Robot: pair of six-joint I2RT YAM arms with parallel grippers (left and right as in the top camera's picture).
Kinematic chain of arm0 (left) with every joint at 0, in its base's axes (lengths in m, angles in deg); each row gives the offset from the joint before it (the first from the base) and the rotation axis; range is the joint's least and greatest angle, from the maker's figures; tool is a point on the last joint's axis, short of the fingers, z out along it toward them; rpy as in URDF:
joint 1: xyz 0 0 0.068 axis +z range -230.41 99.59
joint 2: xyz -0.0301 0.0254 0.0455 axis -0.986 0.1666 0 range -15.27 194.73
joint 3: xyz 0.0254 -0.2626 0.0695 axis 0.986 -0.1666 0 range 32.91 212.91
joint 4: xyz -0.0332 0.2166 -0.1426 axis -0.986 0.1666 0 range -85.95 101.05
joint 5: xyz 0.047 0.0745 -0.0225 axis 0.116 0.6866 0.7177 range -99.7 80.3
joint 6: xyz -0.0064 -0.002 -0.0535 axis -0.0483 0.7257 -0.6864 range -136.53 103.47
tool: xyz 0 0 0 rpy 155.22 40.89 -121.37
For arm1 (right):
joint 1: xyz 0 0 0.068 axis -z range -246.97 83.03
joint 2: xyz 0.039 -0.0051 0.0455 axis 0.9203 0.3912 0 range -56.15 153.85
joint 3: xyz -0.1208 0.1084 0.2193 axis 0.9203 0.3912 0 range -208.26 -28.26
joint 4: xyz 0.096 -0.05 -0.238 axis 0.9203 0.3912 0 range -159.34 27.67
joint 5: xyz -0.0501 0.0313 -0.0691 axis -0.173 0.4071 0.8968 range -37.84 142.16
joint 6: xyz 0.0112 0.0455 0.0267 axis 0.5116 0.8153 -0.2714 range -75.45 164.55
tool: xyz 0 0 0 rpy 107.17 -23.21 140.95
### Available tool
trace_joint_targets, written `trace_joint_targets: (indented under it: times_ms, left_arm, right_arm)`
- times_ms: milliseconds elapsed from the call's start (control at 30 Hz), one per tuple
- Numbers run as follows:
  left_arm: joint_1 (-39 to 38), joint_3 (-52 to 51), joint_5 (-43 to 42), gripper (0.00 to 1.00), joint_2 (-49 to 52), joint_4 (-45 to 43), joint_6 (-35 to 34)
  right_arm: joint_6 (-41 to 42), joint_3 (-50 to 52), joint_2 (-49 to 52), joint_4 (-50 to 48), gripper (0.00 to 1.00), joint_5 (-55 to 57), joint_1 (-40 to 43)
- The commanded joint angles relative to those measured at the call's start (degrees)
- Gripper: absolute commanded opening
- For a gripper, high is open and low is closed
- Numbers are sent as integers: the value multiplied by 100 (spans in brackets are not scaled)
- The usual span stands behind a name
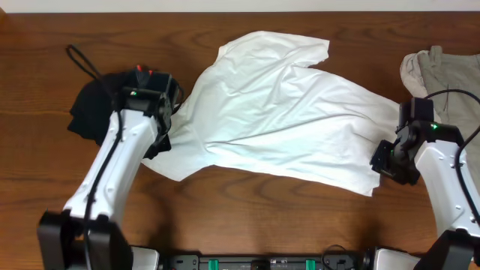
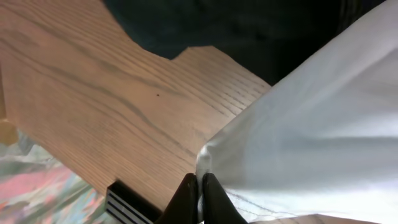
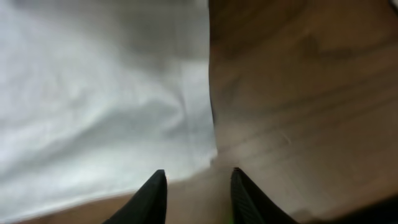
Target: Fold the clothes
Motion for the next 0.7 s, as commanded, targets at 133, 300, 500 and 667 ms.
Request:
trace_joint_targets:
  times_ms: [133, 300, 500, 667]
  left_arm:
    - [42, 66, 90, 6, -170, 20, 92]
    - [42, 66, 90, 6, -170, 17, 92]
    - [42, 66, 85, 6, -170, 20, 90]
    - [42, 66, 68, 6, -170, 17, 87]
  right_arm:
    - [284, 468, 120, -1486, 10, -415, 24]
    - [555, 459, 680, -2531, 1, -535, 52]
    - [612, 426, 1797, -3261, 1, -761, 59]
    - [761, 291, 2623, -3803, 1, -883, 59]
